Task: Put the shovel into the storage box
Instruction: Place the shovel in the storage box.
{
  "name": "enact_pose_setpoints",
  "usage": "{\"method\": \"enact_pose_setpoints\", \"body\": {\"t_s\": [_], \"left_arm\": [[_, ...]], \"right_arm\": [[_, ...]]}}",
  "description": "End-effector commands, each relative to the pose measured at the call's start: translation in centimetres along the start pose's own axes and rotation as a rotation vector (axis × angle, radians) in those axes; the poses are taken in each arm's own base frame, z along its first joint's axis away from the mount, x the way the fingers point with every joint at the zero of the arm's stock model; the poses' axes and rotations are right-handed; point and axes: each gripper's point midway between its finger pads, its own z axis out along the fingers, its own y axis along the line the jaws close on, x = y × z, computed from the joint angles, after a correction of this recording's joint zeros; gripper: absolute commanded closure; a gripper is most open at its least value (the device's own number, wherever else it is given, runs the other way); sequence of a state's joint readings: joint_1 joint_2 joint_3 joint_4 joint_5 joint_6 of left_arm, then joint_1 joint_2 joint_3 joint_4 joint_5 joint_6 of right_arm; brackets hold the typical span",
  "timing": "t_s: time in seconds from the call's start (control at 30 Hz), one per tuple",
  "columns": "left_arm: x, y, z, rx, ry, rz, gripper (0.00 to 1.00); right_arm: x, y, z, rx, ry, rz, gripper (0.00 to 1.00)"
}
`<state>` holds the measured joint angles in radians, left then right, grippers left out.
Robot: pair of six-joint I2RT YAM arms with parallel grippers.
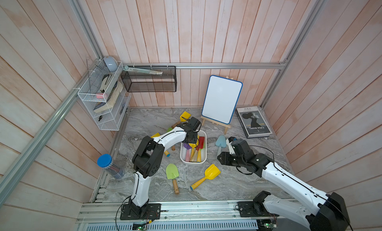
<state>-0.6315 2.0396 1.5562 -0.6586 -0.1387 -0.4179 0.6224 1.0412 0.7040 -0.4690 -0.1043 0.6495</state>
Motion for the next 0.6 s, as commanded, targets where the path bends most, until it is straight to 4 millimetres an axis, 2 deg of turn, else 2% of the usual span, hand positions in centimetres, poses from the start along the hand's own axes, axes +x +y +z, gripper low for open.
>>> {"method": "enact_pose_setpoints", "body": {"t_s": [0.0, 0.2, 0.33, 0.57], "left_arm": [[-2.2, -0.9, -2.9, 0.028, -0.088, -0.013, 0.52], [-3.9, -1.7, -7.2, 0.125, -0.214, -0.041, 0.44], [-4.7, -2.2, -10.8, 0.212, -0.317, -0.054, 0.39], [-4.6, -3.1, -15.6, 0.367, -0.435, -0.061, 0.29]], "right_arm": [[0.1, -0.4, 0.0, 0.004, -0.007, 0.000, 0.48], [-0.1, -2.0, 0.3, 0.050, 0.000, 0.048, 0.47], [-1.0, -3.5, 0.5, 0.081, -0.014, 0.095, 0.46], [-2.9, -5.4, 2.2, 0.153, -0.007, 0.130, 0.43]]}}
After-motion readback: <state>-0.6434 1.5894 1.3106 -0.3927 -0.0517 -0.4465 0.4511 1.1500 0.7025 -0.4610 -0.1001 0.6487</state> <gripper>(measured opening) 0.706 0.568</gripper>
